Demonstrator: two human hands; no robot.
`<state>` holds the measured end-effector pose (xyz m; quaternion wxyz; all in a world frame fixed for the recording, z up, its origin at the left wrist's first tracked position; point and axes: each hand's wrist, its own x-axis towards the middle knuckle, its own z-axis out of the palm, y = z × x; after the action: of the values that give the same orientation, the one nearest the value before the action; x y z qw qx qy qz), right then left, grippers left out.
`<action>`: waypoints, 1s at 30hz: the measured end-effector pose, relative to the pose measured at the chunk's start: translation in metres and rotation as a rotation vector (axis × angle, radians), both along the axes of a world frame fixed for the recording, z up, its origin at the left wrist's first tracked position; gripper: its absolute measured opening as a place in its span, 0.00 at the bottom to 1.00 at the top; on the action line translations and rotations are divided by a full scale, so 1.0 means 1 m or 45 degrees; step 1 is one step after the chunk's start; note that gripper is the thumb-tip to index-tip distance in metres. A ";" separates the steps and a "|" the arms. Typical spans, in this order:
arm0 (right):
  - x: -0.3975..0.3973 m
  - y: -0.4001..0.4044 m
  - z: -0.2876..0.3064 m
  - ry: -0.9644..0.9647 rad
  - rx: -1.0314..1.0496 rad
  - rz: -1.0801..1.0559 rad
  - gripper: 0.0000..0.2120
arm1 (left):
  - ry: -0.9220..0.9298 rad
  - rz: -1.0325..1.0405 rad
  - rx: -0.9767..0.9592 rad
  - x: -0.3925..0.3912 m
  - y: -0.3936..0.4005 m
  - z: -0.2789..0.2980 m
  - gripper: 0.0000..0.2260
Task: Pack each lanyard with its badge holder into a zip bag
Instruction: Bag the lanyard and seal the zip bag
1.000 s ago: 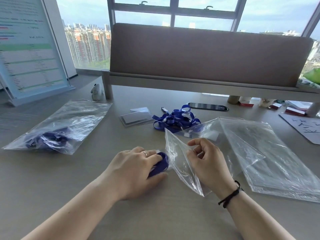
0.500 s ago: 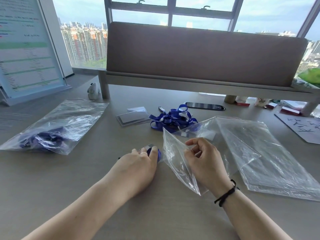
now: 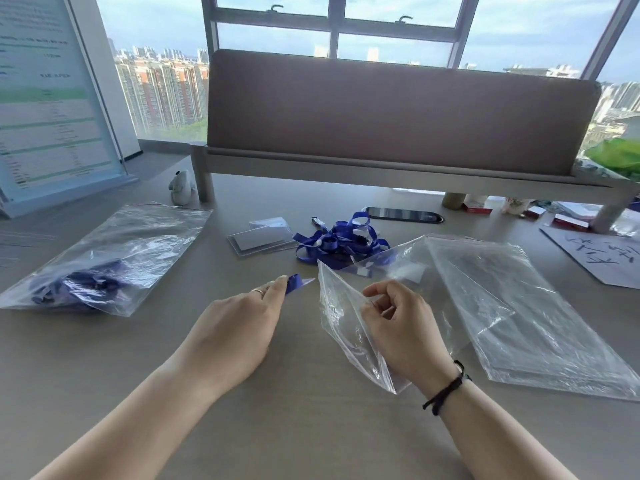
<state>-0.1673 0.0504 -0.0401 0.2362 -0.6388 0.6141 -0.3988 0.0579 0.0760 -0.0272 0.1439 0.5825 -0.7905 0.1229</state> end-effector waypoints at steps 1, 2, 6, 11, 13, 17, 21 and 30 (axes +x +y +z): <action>0.000 0.000 0.000 -0.002 0.004 0.006 0.05 | 0.099 -0.064 -0.106 -0.001 0.001 0.002 0.34; 0.000 0.000 0.000 -0.006 0.010 0.011 0.05 | 0.197 -0.128 -0.171 -0.004 0.002 0.004 0.34; -0.001 -0.004 -0.002 -0.021 0.021 0.018 0.05 | 0.361 -0.584 -0.346 -0.014 0.004 0.004 0.28; -0.011 -0.007 0.000 -0.103 0.072 0.242 0.14 | 0.088 -0.835 -0.137 -0.017 0.007 0.006 0.25; -0.013 -0.004 0.007 -0.147 0.158 0.398 0.16 | 0.091 -0.852 -0.122 -0.012 0.007 0.007 0.25; -0.018 -0.004 0.012 -0.113 0.250 0.591 0.13 | 0.133 -0.910 -0.053 -0.006 0.005 0.003 0.29; -0.028 -0.006 0.019 -0.142 0.335 0.673 0.12 | 0.212 -0.954 0.021 -0.007 0.003 0.001 0.32; -0.027 -0.013 0.014 -0.148 0.193 0.367 0.12 | 0.109 -0.818 -0.035 0.002 -0.006 -0.008 0.29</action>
<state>-0.1945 0.0377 -0.0264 0.3734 -0.6765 0.5299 -0.3496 0.0595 0.0704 -0.0353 0.2164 0.3058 -0.9254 0.0572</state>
